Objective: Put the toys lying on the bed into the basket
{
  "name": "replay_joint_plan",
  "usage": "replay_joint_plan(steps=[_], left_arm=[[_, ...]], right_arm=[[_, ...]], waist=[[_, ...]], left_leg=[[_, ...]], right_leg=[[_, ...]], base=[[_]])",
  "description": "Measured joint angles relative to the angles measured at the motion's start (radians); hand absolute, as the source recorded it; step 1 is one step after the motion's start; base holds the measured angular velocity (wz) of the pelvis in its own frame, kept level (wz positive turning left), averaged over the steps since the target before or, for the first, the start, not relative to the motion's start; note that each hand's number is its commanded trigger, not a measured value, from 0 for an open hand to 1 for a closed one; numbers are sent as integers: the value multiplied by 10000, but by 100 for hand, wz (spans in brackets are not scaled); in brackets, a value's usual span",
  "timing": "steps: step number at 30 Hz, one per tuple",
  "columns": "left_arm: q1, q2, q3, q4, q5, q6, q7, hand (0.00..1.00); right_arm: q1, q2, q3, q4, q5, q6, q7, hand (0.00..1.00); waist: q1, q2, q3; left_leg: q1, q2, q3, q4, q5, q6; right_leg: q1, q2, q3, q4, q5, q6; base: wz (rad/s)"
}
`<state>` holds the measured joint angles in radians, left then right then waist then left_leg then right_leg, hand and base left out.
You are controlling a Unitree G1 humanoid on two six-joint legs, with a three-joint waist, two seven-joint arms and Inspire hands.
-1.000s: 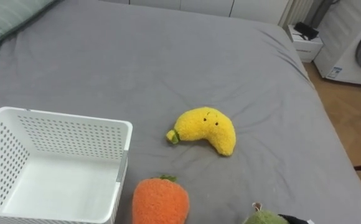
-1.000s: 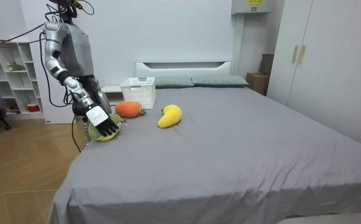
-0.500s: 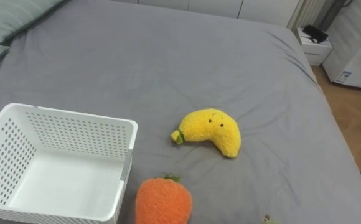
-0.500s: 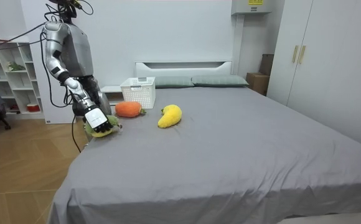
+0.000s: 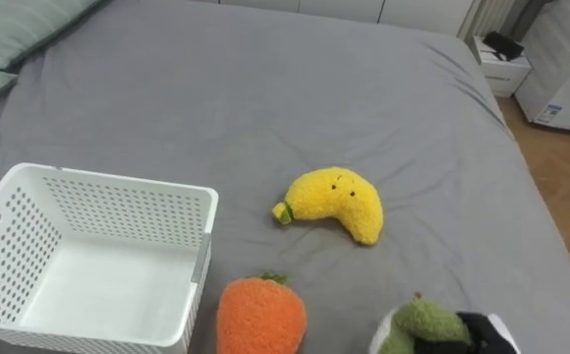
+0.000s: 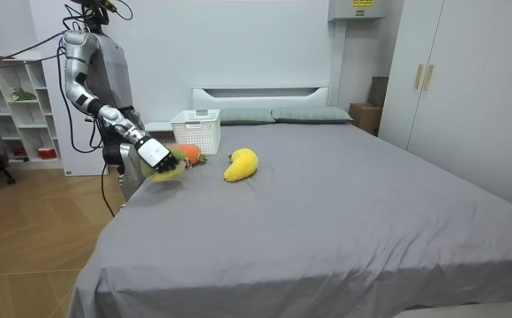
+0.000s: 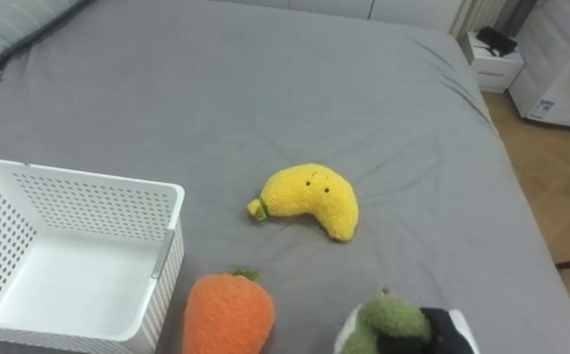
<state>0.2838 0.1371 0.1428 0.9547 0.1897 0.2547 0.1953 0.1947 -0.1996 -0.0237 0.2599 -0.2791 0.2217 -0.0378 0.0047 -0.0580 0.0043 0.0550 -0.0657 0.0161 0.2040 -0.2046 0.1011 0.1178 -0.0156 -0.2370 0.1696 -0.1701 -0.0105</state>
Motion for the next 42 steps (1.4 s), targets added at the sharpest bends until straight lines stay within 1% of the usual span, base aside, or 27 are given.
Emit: replay_joint_plan(steps=[1, 2, 4, 6, 8, 11, 12, 14, 17, 19, 20, 21, 22, 24, 25, 27, 28, 29, 30, 32, 33, 34, 36, 37, 39, 41, 42], left_arm=[[-14, -15, 0, 15, -4, -27, 2, 0], [-21, -32, 0, 24, -5, -103, 1, 0], [-14, -66, 22, 17, -2, -184, -1, 0], [0, -125, 37, -16, 0, -231, 2, 0], [-31, -123, 48, -13, 1, -236, 48, 0], [-147, -120, 90, -16, 4, -400, 122, 0], [-161, -121, 89, 51, 4, -453, 122, 0], [-302, -112, 90, 179, -1, -464, 122, 0], [-392, -116, 84, 178, -11, -512, 122, 0], [-401, -98, 14, 175, -8, -527, 154, 0], [-405, -102, -18, 171, -11, -531, 190, 0], [-375, -103, -17, 184, -12, -520, 209, 0], [-344, -102, -18, 198, -12, -514, 227, 0], [-318, -101, -30, 445, -3, -504, 316, 0], [-311, -104, -32, 488, -2, -492, 317, 0], [-364, -99, -40, 495, -3, -481, 317, 0], [-366, -99, -44, 495, -3, -483, 317, 0], [-343, -104, -60, 494, 8, -483, 332, 0], [-386, -104, -75, 482, 23, -482, 378, 0], [-447, -106, -83, 475, 25, -483, 394, 0], [-506, -112, -83, 482, 26, -476, 392, 0], [-511, -109, -99, 488, 25, -465, 392, 0], [-605, -31, -290, 490, 17, -383, 394, 0], [-619, -27, -307, 484, 17, -371, 392, 0], [-763, -74, -415, 472, 7, -360, 392, 0], [-801, -108, -489, 466, 15, -363, 389, 0], [-845, -113, -500, 445, 15, -360, 378, 0]], right_arm=[[-53, 0, 0, -248, -49, -9, -40, 100], [-165, -3, -8, -806, -94, -4, -46, 100], [-191, -9, -105, -1817, -81, -4, -27, 100], [-386, -54, -212, -2914, -44, -12, -25, 100], [-782, -68, -271, -3235, 2, -16, -25, 100], [-1210, -94, -430, -3749, -8, -14, 89, 100], [-1390, -124, -426, -4009, 9, -11, 137, 100], [-1723, -151, -418, -4235, 142, -11, 221, 100], [-2298, -175, -363, -4288, 144, 17, 439, 100], [-2535, -217, -271, -4320, 144, 127, 523, 100], [-2556, -217, -219, -4504, 160, 296, 586, 100], [-2560, -216, -84, -4732, 163, 447, 687, 100], [-2591, -216, 16, -4816, 165, 482, 747, 100], [-2924, -212, 391, -4931, 198, 637, 1049, 100], [-2986, -211, 451, -4956, 201, 637, 1115, 100], [-3114, -195, 486, -5130, 202, 640, 1286, 100], [-3176, -194, 526, -5130, 183, 641, 1289, 100], [-3314, -194, 639, -5129, 106, 642, 1296, 100], [-3427, -195, 754, -5129, 115, 640, 1307, 100], [-3593, -192, 898, -5129, 148, 641, 1444, 100], [-3731, -193, 1015, -5131, 141, 642, 1527, 100], [-3799, -193, 1100, -5130, 123, 654, 1562, 100], [-4140, -191, 1633, -5106, 104, 775, 1751, 100], [-4186, -172, 1751, -5106, 89, 777, 1805, 100], [-4357, -61, 2219, -5060, 20, 780, 2039, 100], [-4513, 23, 2498, -4910, -27, 782, 2161, 100], [-4564, 48, 2594, -4818, -43, 775, 2202, 100]], waist=[[-1, -25, 2], [-13, 12, -34], [-11, -67, -63], [19, -96, -56], [-16, -142, -39], [20, -201, -65], [54, -248, -97], [61, -188, -60], [83, -226, -84], [159, -215, -78], [276, -249, -100], [326, -254, -101], [341, -264, -104], [366, -297, -101], [391, -317, -100], [605, -464, -60], [675, -476, -45], [828, -519, -37], [845, -602, -53], [930, -684, -70], [1103, -702, -65], [1168, -701, -65], [1402, -679, -49], [1431, -676, -47], [1644, -615, 0], [1705, -589, 23], [1824, -593, 31]], left_leg=[[-6, 1, 4, -8, 0, 1], [-36, 0, 3, -17, 0, 0], [-85, 5, 48, -51, 3, 4], [-86, 5, 91, -118, 12, 15], [-99, 5, 91, -131, 12, 16], [-112, 4, 66, -163, 12, 17], [-102, 2, 72, -179, 12, 17], [-100, 2, 76, -180, 14, 20], [-100, 3, 71, -183, 15, 21], [-92, 4, 73, -187, 14, 20], [-97, 3, 65, -195, 14, 20], [-101, 3, 46, -200, 14, 20], [-102, 3, 40, -203, 14, 20], [-103, 1, 12, -203, 15, 20], [-104, 0, 6, -202, 15, 20], [-108, -3, -26, -195, 15, 19], [-121, -4, -40, -188, 15, 19], [-157, -14, -99, -158, 15, 19], [-208, -32, -212, -130, 15, 20], [-297, -51, -322, -60, 14, 19], [-338, -74, -391, -26, 16, 21], [-344, -88, -448, -14, 16, 21], [-346, -102, -506, 10, 24, 22], [-345, -107, -519, 12, 29, 24], [-354, -147, -617, 15, 53, 40], [-430, -185, -740, 33, 61, 54], [-475, -189, -750, 34, 99, 60]], right_leg=[[-10, -2, -2, 0, 0, 0], [-48, -3, 0, 9, 0, 0], [-122, -5, 20, 9, 0, 1], [-169, 1, 75, 5, 0, 1], [-191, 4, 85, -4, 0, 2], [-212, 4, 82, -2, 1, 4], [-212, 4, 90, -2, 2, 5], [-208, 3, 89, -3, 1, 5], [-214, 4, 89, -2, 1, 5], [-217, 3, 90, -3, 1, 6], [-218, 7, 88, -3, 1, 5], [-217, 9, 74, -2, 1, 6], [-217, 7, 56, 0, 1, 6], [-209, 2, -35, -2, 1, 6], [-205, -1, -64, -5, 1, 7], [-197, -5, -122, -6, 0, 7], [-199, -6, -135, -7, 1, 7], [-202, -7, -161, -15, 2, 8], [-208, 1, -181, -21, 3, 10], [-215, 5, -298, -33, 4, 12], [-216, 1, -390, -34, 4, 13], [-213, 1, -403, -32, 4, 13], [-189, -37, -442, -31, 4, 13], [-181, -51, -467, -31, 4, 14], [-158, -95, -576, -32, 7, 26], [-181, -119, -688, -33, 17, 44], [-225, -130, -702, -28, 24, 54]], base=[[-7], [0], [-4], [-7], [-3], [0], [0], [0], [0], [0], [0], [3], [5], [4], [5], [4], [6], [15], [18], [21], [17], [13], [8], [10], [12], [17], [15]])
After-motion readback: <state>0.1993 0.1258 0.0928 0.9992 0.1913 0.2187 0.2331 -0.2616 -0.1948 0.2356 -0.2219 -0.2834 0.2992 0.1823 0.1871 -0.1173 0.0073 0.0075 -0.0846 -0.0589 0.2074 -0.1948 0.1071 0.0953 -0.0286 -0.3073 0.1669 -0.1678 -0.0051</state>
